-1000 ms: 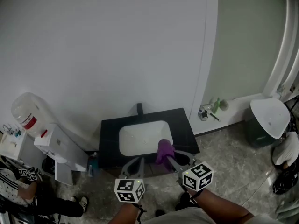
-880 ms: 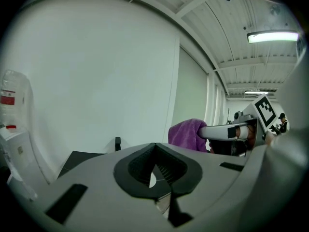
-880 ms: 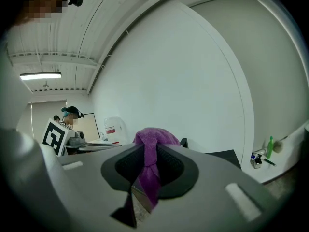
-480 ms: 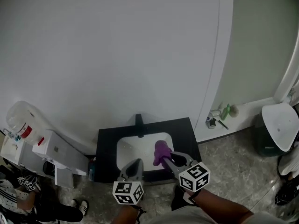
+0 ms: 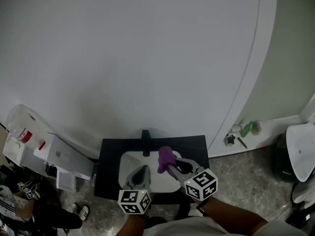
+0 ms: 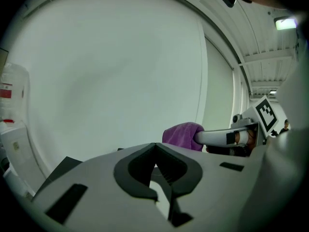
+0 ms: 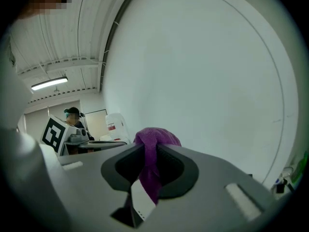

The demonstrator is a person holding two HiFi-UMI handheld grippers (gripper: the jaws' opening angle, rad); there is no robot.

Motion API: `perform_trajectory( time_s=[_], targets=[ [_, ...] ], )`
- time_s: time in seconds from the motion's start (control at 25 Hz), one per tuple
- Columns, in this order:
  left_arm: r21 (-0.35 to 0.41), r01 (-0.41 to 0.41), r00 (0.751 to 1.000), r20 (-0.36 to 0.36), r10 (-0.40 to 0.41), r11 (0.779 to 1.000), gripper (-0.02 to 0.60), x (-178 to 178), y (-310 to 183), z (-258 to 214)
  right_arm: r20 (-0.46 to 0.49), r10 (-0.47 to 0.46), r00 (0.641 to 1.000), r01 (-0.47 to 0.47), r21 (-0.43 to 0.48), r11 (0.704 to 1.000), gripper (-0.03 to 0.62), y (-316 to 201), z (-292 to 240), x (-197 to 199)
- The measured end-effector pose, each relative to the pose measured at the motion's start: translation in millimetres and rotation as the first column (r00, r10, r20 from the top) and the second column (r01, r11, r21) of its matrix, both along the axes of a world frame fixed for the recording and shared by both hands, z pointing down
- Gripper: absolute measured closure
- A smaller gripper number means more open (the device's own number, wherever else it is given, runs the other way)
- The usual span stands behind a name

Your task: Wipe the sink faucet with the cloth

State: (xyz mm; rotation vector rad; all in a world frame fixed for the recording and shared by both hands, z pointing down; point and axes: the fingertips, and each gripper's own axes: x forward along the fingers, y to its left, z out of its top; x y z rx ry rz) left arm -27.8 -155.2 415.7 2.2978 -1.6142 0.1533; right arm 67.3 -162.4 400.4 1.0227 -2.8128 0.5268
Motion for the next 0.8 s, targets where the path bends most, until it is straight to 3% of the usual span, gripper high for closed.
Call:
perform_trajectory(
  time_s=[0.48, 0.64, 0.8],
  targets=[
    [-0.021, -0.016, 1.0, -0.001, 0.016, 1.0, 0.577, -14.4, -51.5, 0.7, -0.018, 0.004, 1.0, -0.004, -0.01, 1.0, 0.528, -57.9, 2.8, -23.0],
    [-0.03, -0.036, 0.999, 0.039, 0.037, 0.999, 0.577, -22.3, -60.7, 12.8, -0.049, 0.0, 0.999, 0.0, -0.004, 1.0, 0.528, -88.9, 29.8, -40.0],
    [-0.056, -0.049, 0.998, 0.024, 0.05, 0.997, 0.577, -28.5, -76.3, 36.6, -0.095, 0.015, 0.995, -0.015, -0.006, 1.0, 0.528, -134.1, 67.3, -55.3]
  ],
)
